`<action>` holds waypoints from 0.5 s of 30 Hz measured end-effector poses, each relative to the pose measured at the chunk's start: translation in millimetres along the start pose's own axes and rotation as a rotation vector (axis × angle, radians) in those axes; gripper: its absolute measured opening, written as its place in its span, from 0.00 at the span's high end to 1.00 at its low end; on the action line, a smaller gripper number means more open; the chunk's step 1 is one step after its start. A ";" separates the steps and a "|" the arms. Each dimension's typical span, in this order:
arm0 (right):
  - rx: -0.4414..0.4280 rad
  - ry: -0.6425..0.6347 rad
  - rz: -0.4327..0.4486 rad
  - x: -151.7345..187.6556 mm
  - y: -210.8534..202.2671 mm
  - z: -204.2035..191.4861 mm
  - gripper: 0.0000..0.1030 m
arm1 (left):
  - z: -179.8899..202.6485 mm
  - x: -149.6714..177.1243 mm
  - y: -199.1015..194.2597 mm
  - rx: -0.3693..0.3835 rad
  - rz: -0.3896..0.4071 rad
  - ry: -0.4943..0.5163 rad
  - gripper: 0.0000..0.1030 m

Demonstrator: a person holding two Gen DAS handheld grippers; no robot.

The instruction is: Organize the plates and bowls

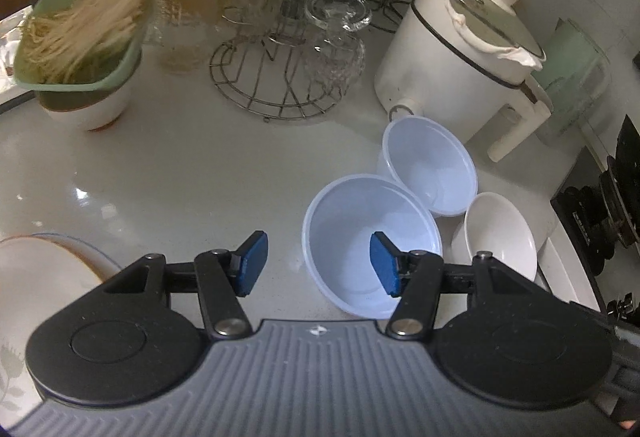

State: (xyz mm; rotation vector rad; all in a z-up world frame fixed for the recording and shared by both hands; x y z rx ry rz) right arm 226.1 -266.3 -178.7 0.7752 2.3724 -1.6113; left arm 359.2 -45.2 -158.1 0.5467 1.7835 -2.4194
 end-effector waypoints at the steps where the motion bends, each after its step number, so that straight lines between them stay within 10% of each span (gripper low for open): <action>1: -0.012 0.002 -0.006 -1.5 2.0 -0.4 0.49 | 0.1 0.2 3.3 -0.004 -0.006 -0.001 0.44; 8: -0.020 -0.006 -0.042 -13.3 30.9 -7.7 0.64 | -9.8 -3.5 29.6 0.010 -0.049 -0.052 0.66; 15: -0.037 0.025 -0.096 -17.7 56.1 -7.1 0.83 | -11.1 -6.0 32.9 0.025 -0.060 -0.030 0.68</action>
Point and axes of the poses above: each gripper's, at about its wrist camera, not at the fingertips, and y roughly the way its jaws point, z to its right, x to its underside, the point moved 2 cm from there along y, roughly the way its jaws point, and after that the axes turned 14 degrees about -z, right-handed, at the moved point
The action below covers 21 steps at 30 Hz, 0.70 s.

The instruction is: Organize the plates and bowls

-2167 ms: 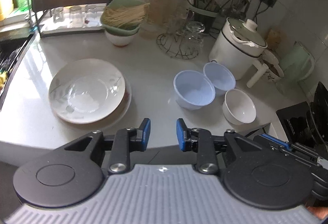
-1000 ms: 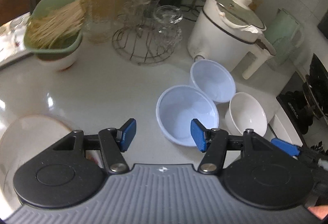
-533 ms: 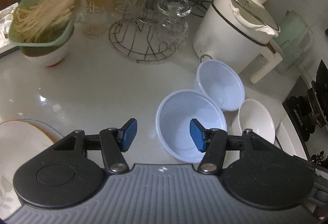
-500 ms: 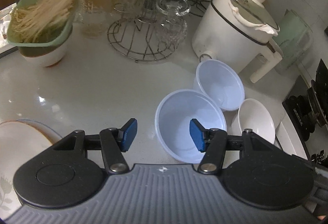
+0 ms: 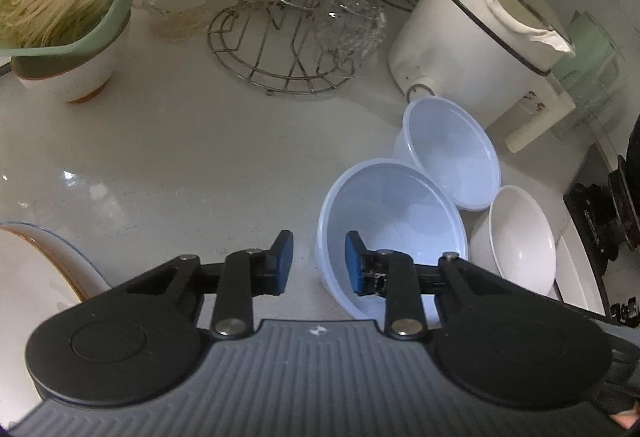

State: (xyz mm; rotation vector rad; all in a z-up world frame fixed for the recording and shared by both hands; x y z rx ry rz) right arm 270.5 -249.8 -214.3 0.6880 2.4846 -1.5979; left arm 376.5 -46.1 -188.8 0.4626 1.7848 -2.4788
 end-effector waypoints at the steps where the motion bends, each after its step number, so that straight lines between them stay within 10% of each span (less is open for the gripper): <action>1: -0.008 0.001 -0.002 -0.1 1.0 -1.1 0.83 | 0.4 0.3 -0.8 0.000 -0.001 0.006 0.68; 21: -0.031 -0.093 -0.044 2.2 7.9 -32.6 0.84 | -19.4 10.3 -22.0 -0.033 -0.014 -0.024 0.68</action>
Point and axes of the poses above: each gripper's, at about its wrist camera, not at the fingertips, and y roughly the way its jaws point, z to its right, x to its underside, the point moved 2 cm from there along y, roughly the way its jaws point, and after that the axes turned 14 degrees about -z, right-handed, at the moved point
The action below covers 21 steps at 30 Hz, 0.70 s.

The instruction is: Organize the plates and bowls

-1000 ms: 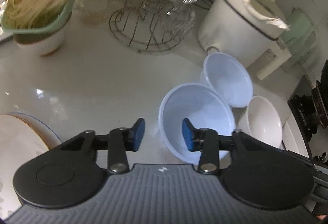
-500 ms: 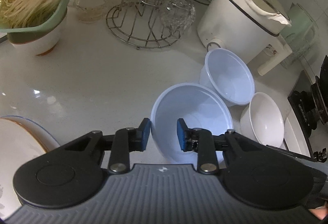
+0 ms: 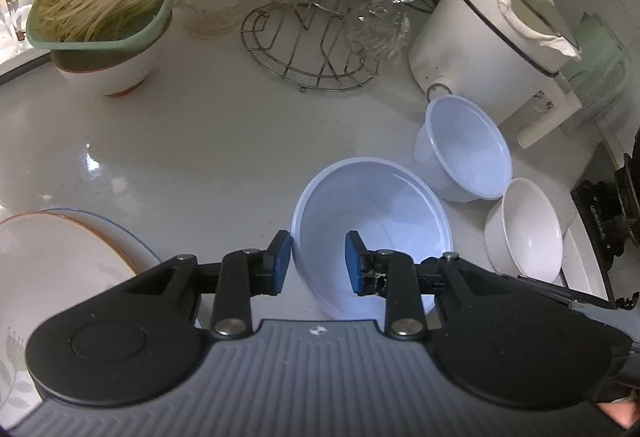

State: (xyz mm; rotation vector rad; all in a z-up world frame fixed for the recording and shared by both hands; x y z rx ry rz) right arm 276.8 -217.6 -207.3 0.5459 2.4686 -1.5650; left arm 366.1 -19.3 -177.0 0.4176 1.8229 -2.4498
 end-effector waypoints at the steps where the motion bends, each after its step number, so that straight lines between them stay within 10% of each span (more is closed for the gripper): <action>1: 0.001 -0.003 -0.003 -0.1 1.4 -0.4 0.84 | -0.4 0.1 0.3 0.000 0.001 -0.002 0.68; 14: 0.041 -0.039 -0.002 -1.3 -6.0 -6.7 0.81 | -1.3 3.5 -21.1 -0.044 0.035 -0.019 0.49; 18: 0.065 -0.057 0.029 -0.6 -21.2 -10.9 0.56 | 2.9 6.0 -45.6 -0.033 0.063 -0.017 0.49; 21: 0.082 -0.064 0.055 -1.0 -35.5 -11.9 0.57 | 10.1 8.7 -65.5 -0.041 0.089 0.000 0.49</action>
Point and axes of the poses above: each gripper's, at about its wrist camera, not at the fingertips, and y roughly the way its jaws point, z to its right, x to its underside, the point moved 2 cm from there along y, roughly the way its jaws point, and after that the axes turned 14 degrees about -z, right-handed, at the moved point
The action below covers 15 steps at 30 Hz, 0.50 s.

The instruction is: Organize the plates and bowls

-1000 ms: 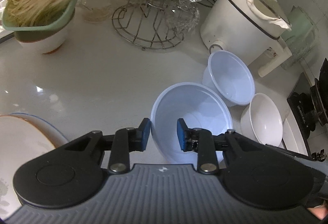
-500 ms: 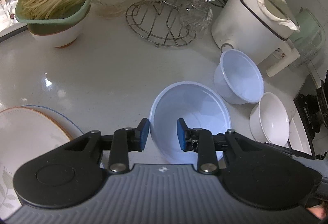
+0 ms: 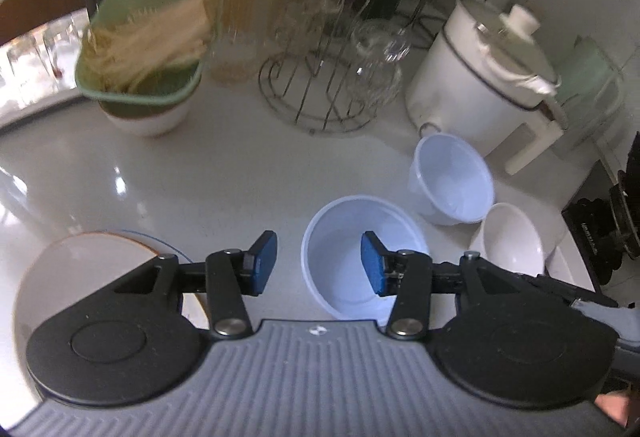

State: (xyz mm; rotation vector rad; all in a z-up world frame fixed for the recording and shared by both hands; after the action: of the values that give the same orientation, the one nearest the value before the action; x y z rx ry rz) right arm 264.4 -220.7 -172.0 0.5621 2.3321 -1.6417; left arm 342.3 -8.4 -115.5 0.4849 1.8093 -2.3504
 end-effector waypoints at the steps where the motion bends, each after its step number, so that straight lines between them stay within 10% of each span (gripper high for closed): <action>1: 0.007 -0.005 0.008 -0.2 -6.0 -0.7 0.57 | 2.9 0.4 -8.3 0.002 0.014 0.007 0.49; 15: -0.007 -0.097 0.166 7.2 -97.6 -30.7 0.57 | 19.2 22.3 -113.8 0.049 0.205 0.030 0.49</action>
State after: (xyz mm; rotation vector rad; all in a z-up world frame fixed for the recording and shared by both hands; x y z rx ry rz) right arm 216.1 -219.6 -81.5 0.6412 2.1597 -1.5493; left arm 284.0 5.8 -14.4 0.6804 1.6306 -2.2637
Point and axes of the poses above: each gripper's, at about its wrist camera, not at the fingertips, and y roughly the way its jaws point, z to its right, x to its underside, the point moved 2 cm from there along y, roughly the way its jaws point, and after that the axes turned 14 degrees about -z, right-handed, at the moved point
